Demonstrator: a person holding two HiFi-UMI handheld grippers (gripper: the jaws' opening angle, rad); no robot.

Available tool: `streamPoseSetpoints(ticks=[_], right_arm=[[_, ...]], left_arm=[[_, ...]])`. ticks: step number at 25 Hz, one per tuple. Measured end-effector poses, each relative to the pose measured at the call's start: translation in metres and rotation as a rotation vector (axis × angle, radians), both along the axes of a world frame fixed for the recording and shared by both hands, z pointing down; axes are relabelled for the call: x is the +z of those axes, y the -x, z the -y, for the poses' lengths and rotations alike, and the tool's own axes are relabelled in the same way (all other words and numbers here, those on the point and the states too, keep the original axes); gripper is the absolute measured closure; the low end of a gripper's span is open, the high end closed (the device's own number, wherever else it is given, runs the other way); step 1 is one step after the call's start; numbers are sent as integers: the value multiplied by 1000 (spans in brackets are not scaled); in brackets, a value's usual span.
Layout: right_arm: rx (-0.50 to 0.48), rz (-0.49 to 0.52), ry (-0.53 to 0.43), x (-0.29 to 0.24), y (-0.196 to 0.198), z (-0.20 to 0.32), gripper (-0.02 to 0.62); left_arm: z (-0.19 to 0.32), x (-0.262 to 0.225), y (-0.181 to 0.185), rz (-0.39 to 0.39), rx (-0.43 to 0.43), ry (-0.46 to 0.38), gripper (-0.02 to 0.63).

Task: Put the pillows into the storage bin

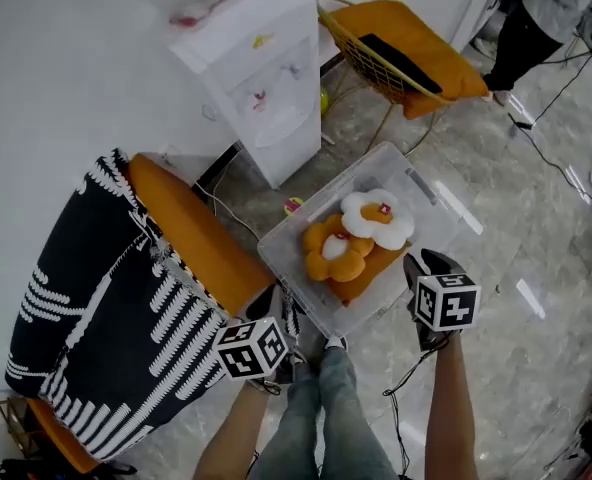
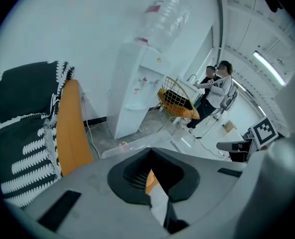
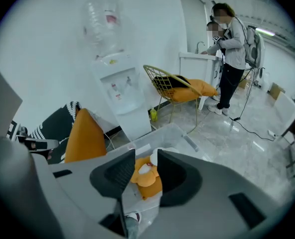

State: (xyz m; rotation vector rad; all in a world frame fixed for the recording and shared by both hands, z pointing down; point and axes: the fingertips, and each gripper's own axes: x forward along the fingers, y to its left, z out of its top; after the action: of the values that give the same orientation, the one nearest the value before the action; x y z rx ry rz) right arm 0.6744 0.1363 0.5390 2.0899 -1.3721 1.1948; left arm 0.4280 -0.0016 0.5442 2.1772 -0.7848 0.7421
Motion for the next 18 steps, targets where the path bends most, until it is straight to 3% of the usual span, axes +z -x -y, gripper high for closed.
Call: streamPoseSetpoints(ticks=[3,8,14,18], right_arm=[[13,-8,-74,-55,22,-11,498],[22,-82,-190,-155,49,-19,594],[43,-166,-304,-258,67,-30,594],[74,-288,-406,-326,60,-43,594]], left_arm=[[-9,-49,4,-44,40,-11,595],[-3,-145,4,-150,85,-107,595],[15,-261,9,-291,81,-240,595],[33,-333,10,-348,101,-383,595]])
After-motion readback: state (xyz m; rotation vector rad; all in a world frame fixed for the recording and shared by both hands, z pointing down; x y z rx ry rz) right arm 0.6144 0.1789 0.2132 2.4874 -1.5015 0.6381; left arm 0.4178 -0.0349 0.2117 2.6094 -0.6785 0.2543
